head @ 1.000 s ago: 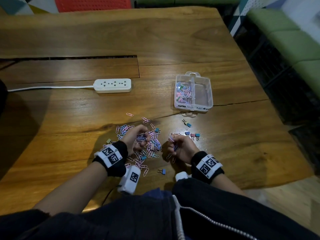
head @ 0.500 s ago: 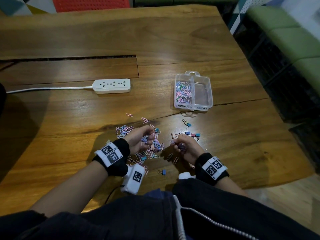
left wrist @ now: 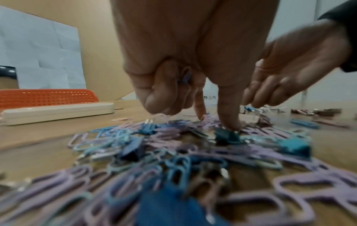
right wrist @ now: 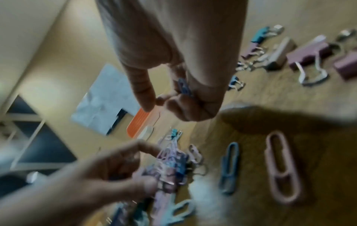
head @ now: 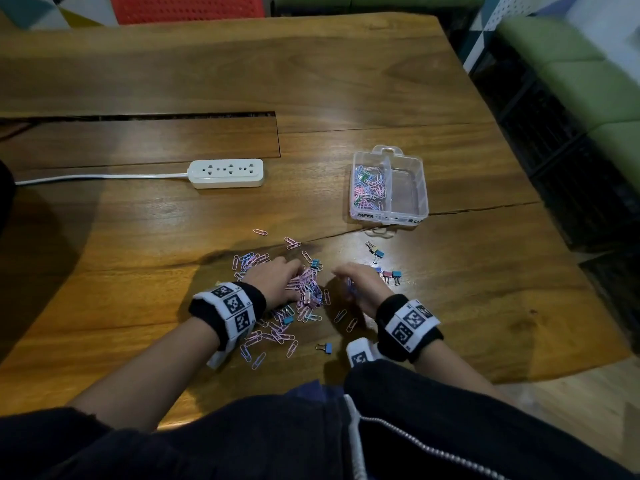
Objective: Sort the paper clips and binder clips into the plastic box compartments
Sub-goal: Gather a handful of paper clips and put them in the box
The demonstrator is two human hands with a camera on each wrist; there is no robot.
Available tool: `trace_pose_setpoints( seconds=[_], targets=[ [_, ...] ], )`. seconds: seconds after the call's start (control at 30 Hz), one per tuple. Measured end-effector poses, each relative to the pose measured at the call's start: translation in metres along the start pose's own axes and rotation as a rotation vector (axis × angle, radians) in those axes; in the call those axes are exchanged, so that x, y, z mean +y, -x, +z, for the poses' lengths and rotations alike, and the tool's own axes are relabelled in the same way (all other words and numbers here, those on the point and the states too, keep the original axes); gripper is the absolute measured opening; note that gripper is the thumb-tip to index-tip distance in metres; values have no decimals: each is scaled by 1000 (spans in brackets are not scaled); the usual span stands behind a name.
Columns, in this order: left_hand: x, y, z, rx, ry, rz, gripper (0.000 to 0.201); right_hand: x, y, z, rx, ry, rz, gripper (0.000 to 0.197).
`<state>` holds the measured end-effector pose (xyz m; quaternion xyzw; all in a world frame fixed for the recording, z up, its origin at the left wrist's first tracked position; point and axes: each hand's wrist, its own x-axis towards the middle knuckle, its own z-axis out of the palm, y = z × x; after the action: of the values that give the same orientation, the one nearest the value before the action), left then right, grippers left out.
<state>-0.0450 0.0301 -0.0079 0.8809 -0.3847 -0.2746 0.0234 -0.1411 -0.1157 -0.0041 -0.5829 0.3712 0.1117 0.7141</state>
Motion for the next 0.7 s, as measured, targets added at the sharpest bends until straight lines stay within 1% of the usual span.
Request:
trace_pose_setpoints(
  seconds=[0.07, 0.1, 0.17, 0.2, 0.23, 0.3, 0.4, 0.47, 0.5, 0.53, 0.6, 0.63, 0.7],
  targets=[
    [5, 4, 4, 28, -10, 29, 38, 5, -5, 4, 64, 289, -68, 20],
    [8, 5, 7, 33, -12, 39, 35, 7, -8, 6, 90, 399, -103, 18],
    [11, 8, 11, 28, -6, 45, 35, 12, -11, 7, 109, 648, -183, 13],
    [12, 9, 12, 27, 3, 40, 36, 13, -12, 8, 114, 767, -222, 15],
    [13, 10, 13, 26, 14, 36, 36, 14, -12, 8, 120, 843, -252, 21],
    [12, 12, 13, 20, 55, 24, 35, 12, -11, 11, 152, 894, -284, 33],
    [7, 13, 10, -8, 225, 2, 30, 9, -12, 18, 211, 936, -276, 49],
    [1, 11, 6, -5, 471, -31, 20, 10, -12, 24, 223, 1017, -250, 59],
    [-2, 11, 3, -1, 660, -71, 15, 11, -13, 27, 218, 1061, -256, 60],
    [-6, 10, 1, -10, 873, -117, 16, 12, -13, 30, 204, 1080, -269, 58],
    [-12, 11, -3, -34, 1301, -166, 21, 10, -11, 35, 162, 1066, -260, 49],
    [-15, 12, -6, -32, 1459, -177, 21, 10, -10, 37, 138, 1084, -250, 43],
    [-18, 13, -10, -16, 1611, -186, 22, 11, -11, 39, 92, 1167, -246, 32]
  ],
)
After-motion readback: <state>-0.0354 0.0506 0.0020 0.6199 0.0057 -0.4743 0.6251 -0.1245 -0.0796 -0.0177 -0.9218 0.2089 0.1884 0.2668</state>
